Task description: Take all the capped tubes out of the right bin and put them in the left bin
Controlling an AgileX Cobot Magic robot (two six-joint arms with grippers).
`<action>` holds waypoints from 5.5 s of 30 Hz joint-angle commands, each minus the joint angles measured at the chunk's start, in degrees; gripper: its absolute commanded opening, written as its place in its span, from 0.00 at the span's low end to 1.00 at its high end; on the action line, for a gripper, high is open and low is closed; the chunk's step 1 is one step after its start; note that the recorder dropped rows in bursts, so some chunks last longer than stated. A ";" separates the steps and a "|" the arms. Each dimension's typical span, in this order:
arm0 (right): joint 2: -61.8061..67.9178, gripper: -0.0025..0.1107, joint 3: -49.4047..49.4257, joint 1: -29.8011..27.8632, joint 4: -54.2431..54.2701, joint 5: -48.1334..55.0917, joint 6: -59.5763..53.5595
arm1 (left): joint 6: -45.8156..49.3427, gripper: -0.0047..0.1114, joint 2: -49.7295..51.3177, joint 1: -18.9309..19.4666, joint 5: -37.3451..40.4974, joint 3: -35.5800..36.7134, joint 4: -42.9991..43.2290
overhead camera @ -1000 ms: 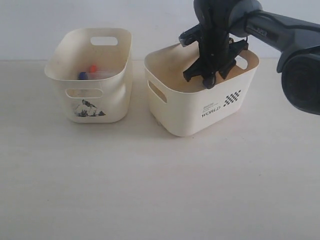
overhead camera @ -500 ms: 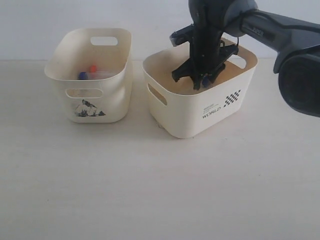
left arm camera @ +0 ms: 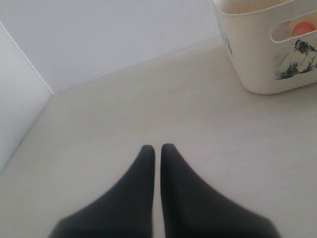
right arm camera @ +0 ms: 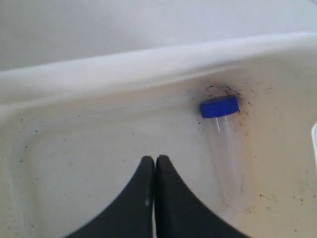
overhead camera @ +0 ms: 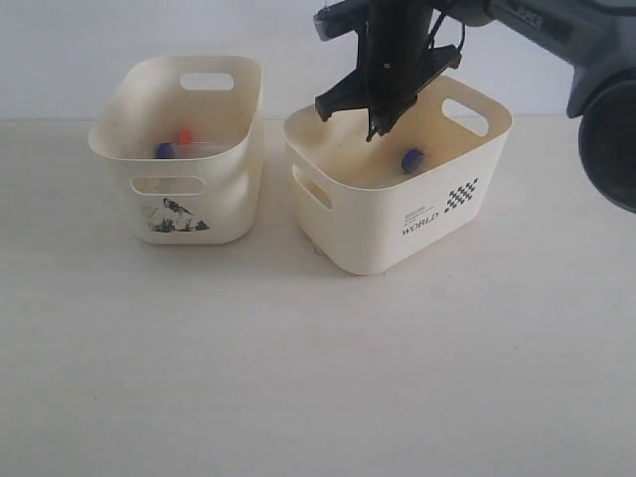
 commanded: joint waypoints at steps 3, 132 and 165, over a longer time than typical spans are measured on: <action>-0.91 0.02 4.93 -1.55 3.96 0.09 -2.19 | -0.54 0.08 0.03 0.02 -0.24 -0.21 0.06; 9.59 0.03 11.69 -4.39 -0.78 -0.15 0.58 | -0.54 0.08 0.03 0.02 -0.24 -0.21 0.06; -27.52 0.02 36.83 -4.77 1.75 0.09 0.70 | -0.54 0.08 0.03 0.02 -0.24 -0.21 0.06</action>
